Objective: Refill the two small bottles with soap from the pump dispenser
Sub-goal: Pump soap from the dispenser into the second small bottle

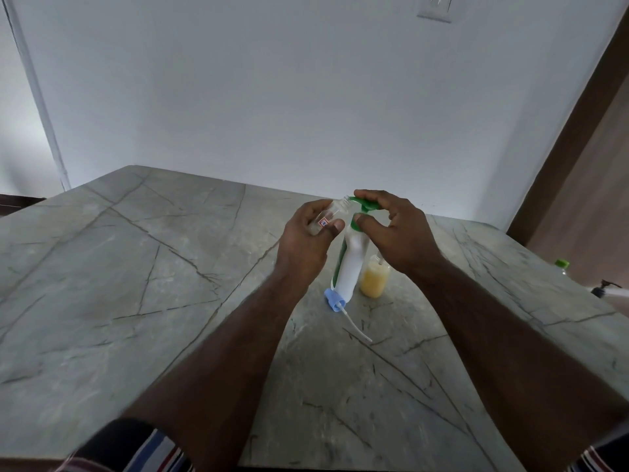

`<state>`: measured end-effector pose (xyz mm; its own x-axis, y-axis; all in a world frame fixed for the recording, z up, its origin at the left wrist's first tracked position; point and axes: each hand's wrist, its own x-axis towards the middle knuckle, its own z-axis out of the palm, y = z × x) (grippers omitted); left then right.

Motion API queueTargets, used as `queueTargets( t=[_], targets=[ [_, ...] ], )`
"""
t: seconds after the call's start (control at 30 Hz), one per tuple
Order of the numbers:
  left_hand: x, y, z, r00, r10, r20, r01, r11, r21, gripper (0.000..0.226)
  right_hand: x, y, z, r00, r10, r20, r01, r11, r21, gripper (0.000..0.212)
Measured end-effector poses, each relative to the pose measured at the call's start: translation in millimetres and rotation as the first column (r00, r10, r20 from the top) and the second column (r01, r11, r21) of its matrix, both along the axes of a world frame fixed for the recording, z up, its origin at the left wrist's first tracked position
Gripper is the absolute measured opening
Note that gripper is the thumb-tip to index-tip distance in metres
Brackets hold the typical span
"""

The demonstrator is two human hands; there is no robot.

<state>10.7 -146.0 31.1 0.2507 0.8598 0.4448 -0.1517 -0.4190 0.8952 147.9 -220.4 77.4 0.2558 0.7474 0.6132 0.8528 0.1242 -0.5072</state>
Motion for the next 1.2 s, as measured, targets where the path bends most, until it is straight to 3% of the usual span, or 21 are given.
queueTargets(
  t=[1.2],
  targets=[
    [0, -1, -1, 1.000, 0.004, -0.003, -0.004, 1.000, -0.004, 0.037, -3, 0, -8, 0.999, 0.021, -0.039, -0.021, 1.000, 0.003, 0.041]
  ],
)
